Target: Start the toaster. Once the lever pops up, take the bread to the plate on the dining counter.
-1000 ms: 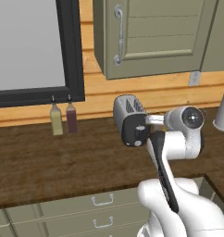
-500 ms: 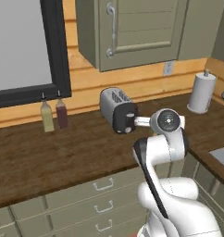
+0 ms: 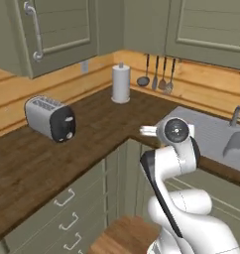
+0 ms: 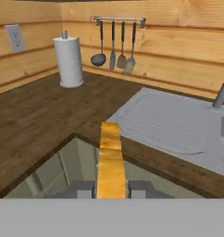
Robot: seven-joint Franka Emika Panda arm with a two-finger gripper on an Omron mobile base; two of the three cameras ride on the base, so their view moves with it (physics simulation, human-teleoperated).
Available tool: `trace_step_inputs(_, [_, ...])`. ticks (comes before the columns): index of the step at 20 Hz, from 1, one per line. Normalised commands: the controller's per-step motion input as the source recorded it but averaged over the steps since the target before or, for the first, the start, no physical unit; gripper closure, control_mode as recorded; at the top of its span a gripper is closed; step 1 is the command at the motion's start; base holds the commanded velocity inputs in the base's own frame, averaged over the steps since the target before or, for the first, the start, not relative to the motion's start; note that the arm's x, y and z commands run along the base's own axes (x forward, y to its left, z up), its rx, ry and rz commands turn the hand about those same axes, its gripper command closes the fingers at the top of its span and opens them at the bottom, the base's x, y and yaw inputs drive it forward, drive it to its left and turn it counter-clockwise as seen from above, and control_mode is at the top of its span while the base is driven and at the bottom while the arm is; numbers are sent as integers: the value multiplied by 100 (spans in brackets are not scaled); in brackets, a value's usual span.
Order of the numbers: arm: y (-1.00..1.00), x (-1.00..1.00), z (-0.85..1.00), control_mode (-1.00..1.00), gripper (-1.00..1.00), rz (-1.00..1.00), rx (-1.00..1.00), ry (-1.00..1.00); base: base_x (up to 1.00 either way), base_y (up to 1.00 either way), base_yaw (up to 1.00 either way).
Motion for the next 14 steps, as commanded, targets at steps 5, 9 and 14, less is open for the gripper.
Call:
trace_step_inputs(5, [0,0,0,100,100,0,0,0,-9,0,-95])
trace_step_inputs(9, [0,0,0,100,100,0,0,0,0,0,-97])
trace_step_inputs(14, [0,0,0,100,100,0,0,0,0,0,-97])
